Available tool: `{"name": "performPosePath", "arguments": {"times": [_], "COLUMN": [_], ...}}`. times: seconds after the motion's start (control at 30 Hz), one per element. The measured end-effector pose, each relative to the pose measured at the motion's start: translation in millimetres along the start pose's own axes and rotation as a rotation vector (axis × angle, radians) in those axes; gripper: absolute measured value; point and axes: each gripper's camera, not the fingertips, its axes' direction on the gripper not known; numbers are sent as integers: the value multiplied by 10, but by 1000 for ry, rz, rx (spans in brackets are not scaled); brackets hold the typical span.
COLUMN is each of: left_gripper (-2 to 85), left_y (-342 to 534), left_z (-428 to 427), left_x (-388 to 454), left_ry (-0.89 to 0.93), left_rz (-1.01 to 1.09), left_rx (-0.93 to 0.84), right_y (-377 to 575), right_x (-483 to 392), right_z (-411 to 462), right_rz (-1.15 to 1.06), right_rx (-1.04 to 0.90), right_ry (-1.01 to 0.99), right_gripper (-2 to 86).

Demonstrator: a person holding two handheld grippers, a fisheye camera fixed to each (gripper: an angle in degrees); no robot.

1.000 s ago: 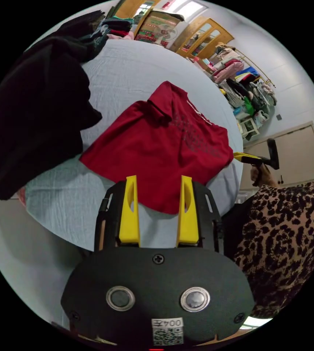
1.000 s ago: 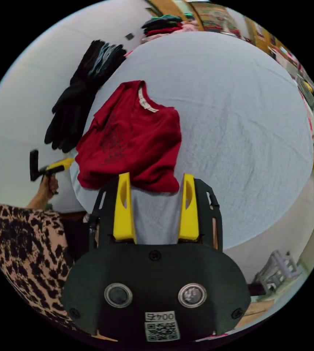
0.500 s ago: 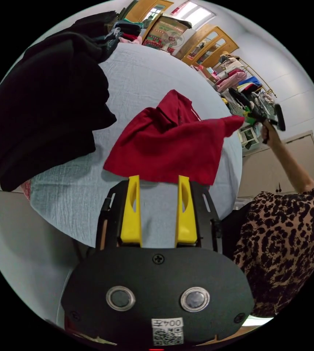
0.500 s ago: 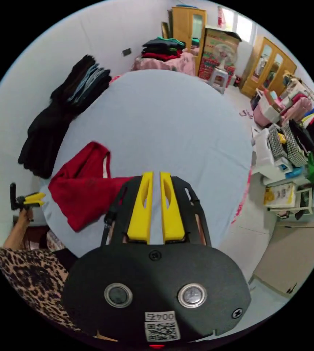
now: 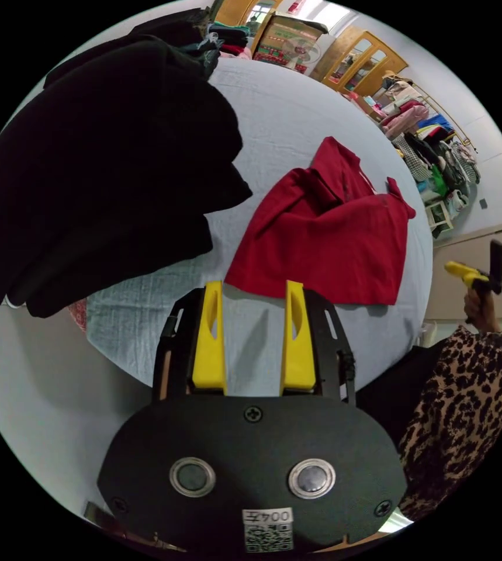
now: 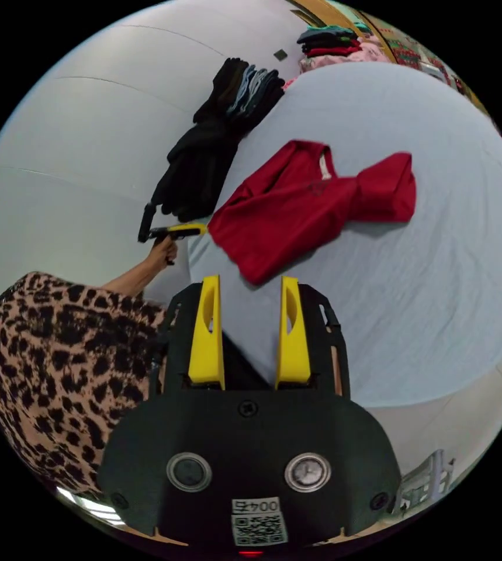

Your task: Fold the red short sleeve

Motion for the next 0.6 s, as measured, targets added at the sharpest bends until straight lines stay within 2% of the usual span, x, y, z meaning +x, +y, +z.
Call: {"name": "performPosePath", "arguments": {"times": [0.17,0.27,0.33,0.43,0.5,0.6], "left_gripper": [118,51,38,30,27,26], "left_y": [-52,-22,-28,-42,-67,-229], "left_z": [441,700,795,592,247,-141], "left_x": [-369,-467,-531,-735,-952,-1013], "left_ry": [20,-30,86,465,881,1229], "left_rz": [-9,27,65,44,-9,-51], "left_rx": [-7,-49,-75,40,255,441], "right_y": [433,471,441,371,342,396], "right_x": [-312,-483,-575,-671,-611,-497], "right_z": [3,-313,-522,-700,-690,-607], "right_rz": [-66,-95,-126,-218,-253,-242], "right_rx": [-212,-280,-286,-263,-186,-29], "right_ry": [-19,-43,-40,44,78,64], "right_gripper": [157,165,167,171,176,180]}}
